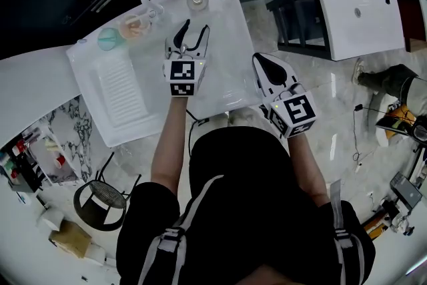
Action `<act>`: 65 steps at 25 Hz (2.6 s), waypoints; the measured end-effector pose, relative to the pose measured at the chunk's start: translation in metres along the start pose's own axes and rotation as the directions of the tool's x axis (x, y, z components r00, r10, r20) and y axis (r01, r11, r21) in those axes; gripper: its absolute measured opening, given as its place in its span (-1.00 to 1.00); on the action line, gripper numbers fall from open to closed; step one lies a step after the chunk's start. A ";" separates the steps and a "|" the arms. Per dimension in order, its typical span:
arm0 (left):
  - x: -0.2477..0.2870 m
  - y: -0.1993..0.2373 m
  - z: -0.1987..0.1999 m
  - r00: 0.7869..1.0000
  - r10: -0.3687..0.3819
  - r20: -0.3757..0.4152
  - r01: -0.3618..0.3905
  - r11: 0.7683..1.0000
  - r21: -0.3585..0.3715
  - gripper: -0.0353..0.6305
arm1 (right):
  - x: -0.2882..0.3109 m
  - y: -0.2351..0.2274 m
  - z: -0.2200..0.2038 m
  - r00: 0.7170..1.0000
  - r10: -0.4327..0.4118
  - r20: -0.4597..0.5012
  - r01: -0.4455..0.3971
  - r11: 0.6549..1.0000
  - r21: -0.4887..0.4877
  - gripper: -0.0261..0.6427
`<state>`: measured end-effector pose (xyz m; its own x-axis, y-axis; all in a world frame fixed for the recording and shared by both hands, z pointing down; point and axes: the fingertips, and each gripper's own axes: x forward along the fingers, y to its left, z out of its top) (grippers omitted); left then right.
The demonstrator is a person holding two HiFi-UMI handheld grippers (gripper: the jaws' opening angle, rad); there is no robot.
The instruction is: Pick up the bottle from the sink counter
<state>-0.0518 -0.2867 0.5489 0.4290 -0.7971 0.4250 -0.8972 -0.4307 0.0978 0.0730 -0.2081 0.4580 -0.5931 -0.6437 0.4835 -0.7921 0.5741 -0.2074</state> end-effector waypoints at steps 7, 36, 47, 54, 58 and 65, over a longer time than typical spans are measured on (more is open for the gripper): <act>0.023 0.020 -0.016 1.000 0.005 -0.002 -0.005 1.000 -0.009 -0.21 | 0.007 -0.006 -0.004 1.000 -0.009 -0.022 0.009 1.000 -0.004 -0.91; 0.105 0.047 -0.047 0.998 0.055 0.020 -0.056 0.998 0.015 0.07 | 0.020 -0.022 -0.020 0.997 -0.025 -0.076 0.028 0.999 0.041 -0.91; 0.114 0.046 -0.048 0.998 0.050 0.027 -0.051 0.999 0.016 0.07 | 0.018 -0.023 -0.024 0.996 -0.036 -0.083 0.041 0.998 0.049 -0.91; 0.116 0.046 -0.046 0.998 0.052 0.024 -0.052 0.999 0.010 0.07 | 0.016 -0.021 -0.027 0.995 -0.033 -0.089 0.037 0.998 0.044 -0.91; 0.116 0.046 -0.045 0.998 0.053 0.023 -0.053 0.999 0.011 0.07 | 0.013 -0.020 -0.029 0.995 -0.032 -0.096 0.036 0.998 0.043 -0.91; 0.112 0.045 -0.045 0.998 0.047 0.031 -0.048 0.999 0.016 0.07 | 0.009 -0.018 -0.025 0.996 -0.036 -0.079 0.040 0.998 0.039 -0.91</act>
<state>-0.0487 -0.3763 0.6419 0.3892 -0.8291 0.4014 -0.9148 -0.3989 0.0630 0.0859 -0.2117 0.4868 -0.5507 -0.6223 0.5562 -0.8199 0.5281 -0.2209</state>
